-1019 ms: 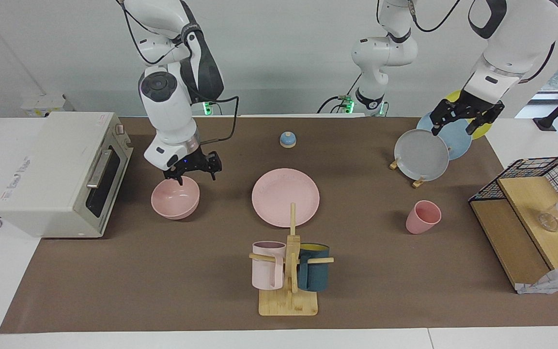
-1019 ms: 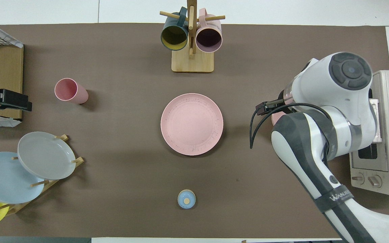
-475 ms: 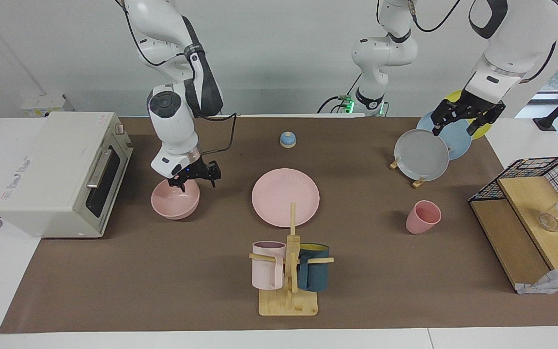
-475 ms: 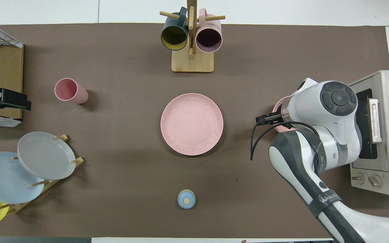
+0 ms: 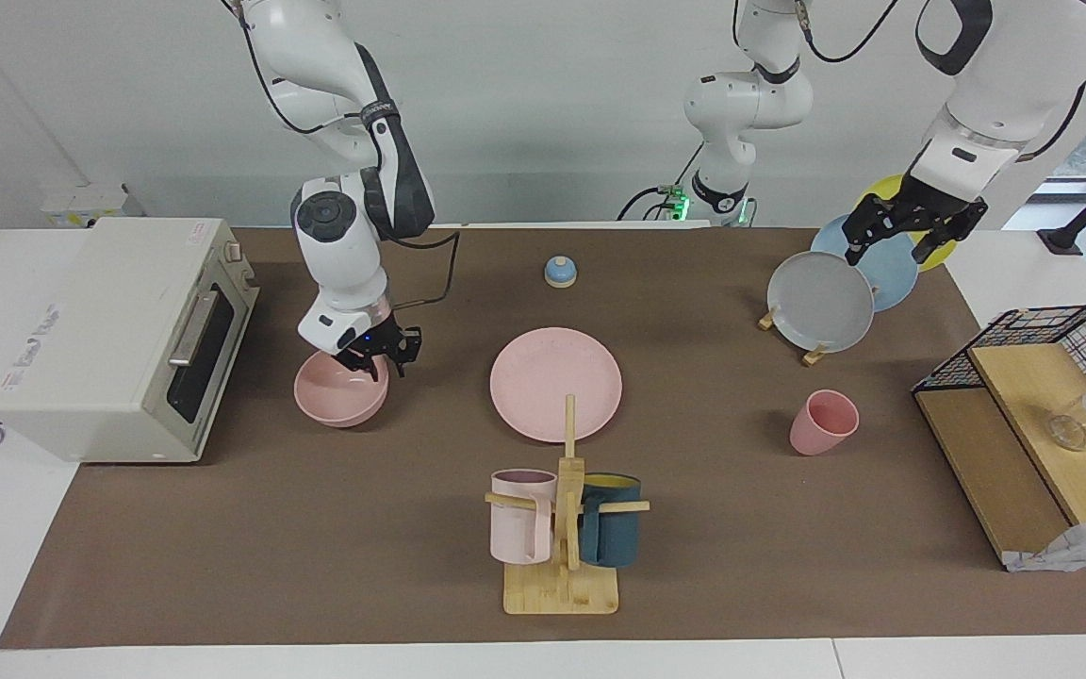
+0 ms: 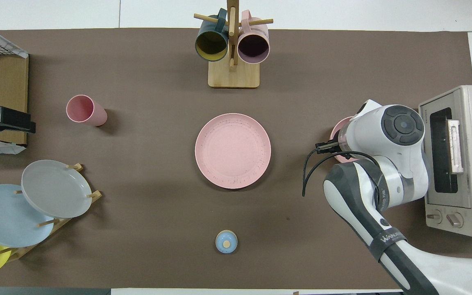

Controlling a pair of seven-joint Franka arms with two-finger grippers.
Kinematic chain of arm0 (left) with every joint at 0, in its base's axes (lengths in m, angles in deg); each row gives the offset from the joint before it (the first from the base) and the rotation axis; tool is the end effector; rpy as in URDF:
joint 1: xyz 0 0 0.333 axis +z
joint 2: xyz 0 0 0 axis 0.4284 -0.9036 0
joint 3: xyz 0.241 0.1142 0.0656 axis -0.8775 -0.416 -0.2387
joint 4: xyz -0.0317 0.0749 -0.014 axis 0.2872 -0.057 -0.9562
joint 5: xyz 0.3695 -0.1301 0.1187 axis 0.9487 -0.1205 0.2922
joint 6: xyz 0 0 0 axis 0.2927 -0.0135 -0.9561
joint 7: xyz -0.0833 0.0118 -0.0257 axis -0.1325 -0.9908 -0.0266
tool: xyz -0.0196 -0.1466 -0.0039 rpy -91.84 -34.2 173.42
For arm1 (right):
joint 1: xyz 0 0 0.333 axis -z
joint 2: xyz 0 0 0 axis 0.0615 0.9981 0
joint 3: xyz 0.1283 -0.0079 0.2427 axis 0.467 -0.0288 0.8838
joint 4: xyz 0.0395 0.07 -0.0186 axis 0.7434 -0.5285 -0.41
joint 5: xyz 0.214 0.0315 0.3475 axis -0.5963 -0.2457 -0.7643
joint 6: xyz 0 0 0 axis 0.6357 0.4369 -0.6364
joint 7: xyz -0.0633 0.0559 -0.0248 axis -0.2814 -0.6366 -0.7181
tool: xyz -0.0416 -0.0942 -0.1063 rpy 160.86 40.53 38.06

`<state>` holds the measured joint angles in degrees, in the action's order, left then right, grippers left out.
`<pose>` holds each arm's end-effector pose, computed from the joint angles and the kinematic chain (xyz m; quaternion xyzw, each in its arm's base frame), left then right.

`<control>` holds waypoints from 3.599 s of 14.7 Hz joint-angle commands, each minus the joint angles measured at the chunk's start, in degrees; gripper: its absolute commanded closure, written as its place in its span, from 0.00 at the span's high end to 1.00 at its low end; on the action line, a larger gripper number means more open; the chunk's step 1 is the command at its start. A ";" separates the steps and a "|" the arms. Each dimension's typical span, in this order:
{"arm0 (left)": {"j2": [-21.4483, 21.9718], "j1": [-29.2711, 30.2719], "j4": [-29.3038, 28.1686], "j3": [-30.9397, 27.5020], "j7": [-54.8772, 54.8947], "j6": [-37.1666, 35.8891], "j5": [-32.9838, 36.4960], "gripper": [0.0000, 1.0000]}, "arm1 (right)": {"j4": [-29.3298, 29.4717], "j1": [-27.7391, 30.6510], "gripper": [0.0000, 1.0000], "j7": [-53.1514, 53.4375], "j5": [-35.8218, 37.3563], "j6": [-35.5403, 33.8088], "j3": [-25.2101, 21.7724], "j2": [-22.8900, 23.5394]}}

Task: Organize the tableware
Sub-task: 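Reach the right gripper to the pink bowl and grasp its rim, then carry the pink bowl with the right gripper toward the pink plate, then set the bowl on the plate while the left gripper grasps the cup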

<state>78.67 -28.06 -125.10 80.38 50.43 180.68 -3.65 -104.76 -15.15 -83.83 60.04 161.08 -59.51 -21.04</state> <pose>0.5610 -0.0337 0.5387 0.9997 -0.0205 0.0034 0.0099 0.5503 0.1302 0.2532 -0.9960 -0.0886 -0.0130 0.0022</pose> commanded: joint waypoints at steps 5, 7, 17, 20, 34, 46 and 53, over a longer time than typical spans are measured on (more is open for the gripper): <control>1.12 0.41 -1.29 0.36 -0.74 1.41 0.26 1.00 | -0.58 0.65 0.00 -4.14 2.33 0.66 0.33 -0.18; 0.94 0.32 -1.20 0.36 -0.91 1.50 0.26 1.00 | 4.22 -1.10 0.00 -3.53 2.77 -5.28 0.33 0.52; -14.86 -2.40 -0.15 0.80 -9.53 15.99 -0.80 1.00 | 59.82 -24.40 0.00 30.10 5.58 -38.62 0.33 27.90; -16.99 -3.63 -3.21 0.71 -9.35 21.78 -0.53 1.00 | 59.11 -27.92 0.00 35.13 5.67 -33.12 0.33 29.62; -22.96 -4.25 -3.84 0.62 -8.39 26.38 2.62 0.99 | 41.43 -29.16 0.00 36.73 5.23 -18.16 0.77 24.35; -24.02 -3.89 -3.40 0.45 -3.73 25.41 5.62 0.00 | 46.45 -17.23 1.00 27.00 4.35 -35.26 0.60 13.29; -24.10 -5.38 9.39 0.97 -5.47 8.69 4.22 0.00 | 44.87 0.18 1.00 5.99 3.65 -53.21 -0.19 0.46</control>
<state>54.54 -32.06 -123.46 81.53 46.03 199.51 0.70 -56.55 -18.16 -73.23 64.76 109.87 -59.94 -16.35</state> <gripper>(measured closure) 0.952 0.000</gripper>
